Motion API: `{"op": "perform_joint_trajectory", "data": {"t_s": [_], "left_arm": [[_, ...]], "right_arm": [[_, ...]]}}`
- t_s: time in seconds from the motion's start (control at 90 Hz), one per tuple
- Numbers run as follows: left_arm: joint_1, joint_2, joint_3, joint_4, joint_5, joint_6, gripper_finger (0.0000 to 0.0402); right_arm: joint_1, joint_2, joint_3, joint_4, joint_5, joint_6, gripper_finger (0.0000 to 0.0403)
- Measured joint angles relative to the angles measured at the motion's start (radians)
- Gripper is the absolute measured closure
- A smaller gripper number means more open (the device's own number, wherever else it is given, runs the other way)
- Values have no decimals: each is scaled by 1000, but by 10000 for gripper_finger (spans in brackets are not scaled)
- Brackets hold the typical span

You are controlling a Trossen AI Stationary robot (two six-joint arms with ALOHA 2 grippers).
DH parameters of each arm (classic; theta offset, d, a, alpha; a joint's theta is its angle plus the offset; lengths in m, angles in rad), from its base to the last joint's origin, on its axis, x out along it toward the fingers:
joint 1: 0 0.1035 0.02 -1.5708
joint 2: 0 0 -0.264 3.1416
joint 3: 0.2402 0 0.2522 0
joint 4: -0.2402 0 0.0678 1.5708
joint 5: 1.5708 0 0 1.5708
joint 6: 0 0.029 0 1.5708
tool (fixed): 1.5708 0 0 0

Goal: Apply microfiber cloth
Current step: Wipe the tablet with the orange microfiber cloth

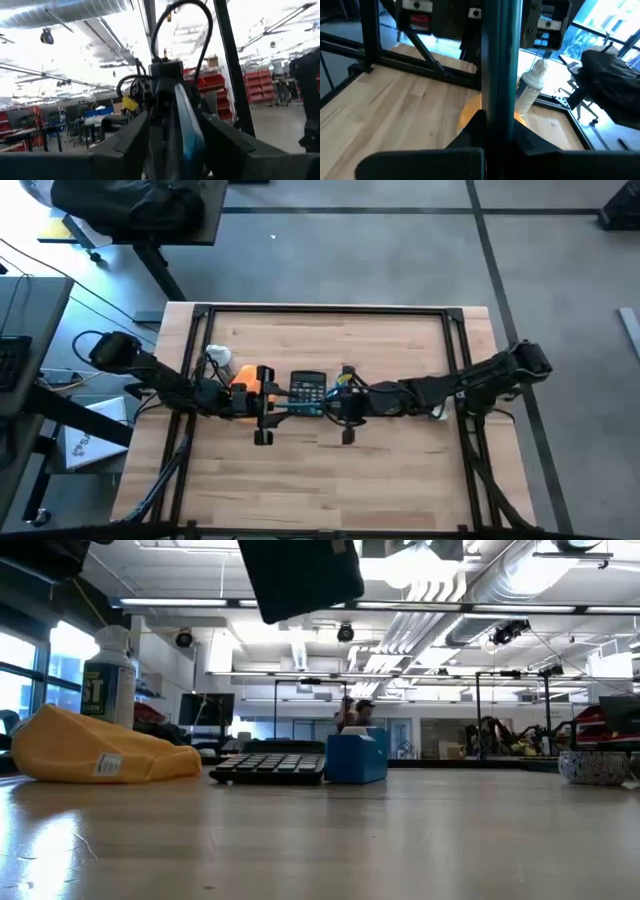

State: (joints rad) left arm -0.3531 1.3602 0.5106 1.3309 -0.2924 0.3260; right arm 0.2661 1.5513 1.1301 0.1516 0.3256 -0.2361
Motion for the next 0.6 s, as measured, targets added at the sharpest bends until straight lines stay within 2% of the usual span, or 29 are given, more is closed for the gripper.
{"op": "perform_joint_trajectory", "data": {"t_s": [0.311,0.6], "left_arm": [[0,0,0,0,-1,0,253],[0,0,0,-2,30,25,345]], "right_arm": [[0,0,0,18,0,0,401],[0,0,0,19,0,0,401]]}}
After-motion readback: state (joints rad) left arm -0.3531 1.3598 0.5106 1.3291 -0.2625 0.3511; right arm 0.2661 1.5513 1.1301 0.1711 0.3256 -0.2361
